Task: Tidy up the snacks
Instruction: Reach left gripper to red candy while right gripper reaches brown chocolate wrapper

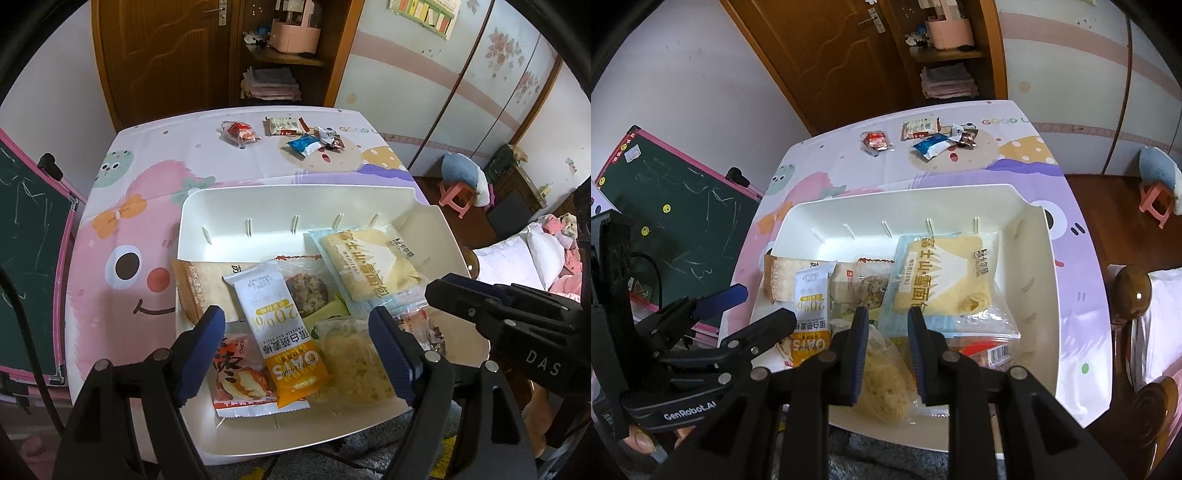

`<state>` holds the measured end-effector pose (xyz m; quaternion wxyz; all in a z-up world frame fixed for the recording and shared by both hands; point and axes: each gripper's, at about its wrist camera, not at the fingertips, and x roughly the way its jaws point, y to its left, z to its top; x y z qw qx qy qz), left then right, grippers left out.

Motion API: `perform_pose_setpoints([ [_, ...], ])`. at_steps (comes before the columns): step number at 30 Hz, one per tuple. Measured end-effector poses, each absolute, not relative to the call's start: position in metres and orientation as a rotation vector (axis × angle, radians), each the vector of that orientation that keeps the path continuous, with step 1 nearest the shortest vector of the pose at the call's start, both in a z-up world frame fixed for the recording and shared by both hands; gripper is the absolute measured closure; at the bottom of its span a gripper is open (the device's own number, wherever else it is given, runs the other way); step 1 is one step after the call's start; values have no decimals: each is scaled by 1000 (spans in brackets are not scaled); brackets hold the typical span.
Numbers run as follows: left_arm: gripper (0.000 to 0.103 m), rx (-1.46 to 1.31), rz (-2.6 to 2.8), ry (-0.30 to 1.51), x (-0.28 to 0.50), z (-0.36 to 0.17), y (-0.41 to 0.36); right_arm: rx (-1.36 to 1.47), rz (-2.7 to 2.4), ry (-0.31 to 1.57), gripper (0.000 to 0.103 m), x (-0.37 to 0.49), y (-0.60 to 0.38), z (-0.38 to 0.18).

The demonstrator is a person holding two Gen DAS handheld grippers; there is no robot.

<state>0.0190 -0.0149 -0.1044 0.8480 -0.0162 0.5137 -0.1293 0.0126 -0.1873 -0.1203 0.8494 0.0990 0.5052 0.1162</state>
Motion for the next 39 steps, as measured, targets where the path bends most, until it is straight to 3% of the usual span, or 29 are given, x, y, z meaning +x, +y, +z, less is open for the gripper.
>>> perform_pose_setpoints([
  [20,24,-20,-247,1104,61,-104,-12,215,244,1119,81,52,-191,-131],
  [39,24,97,-122,855,237,62,-4,184,154,949,80,221,-254,12],
])
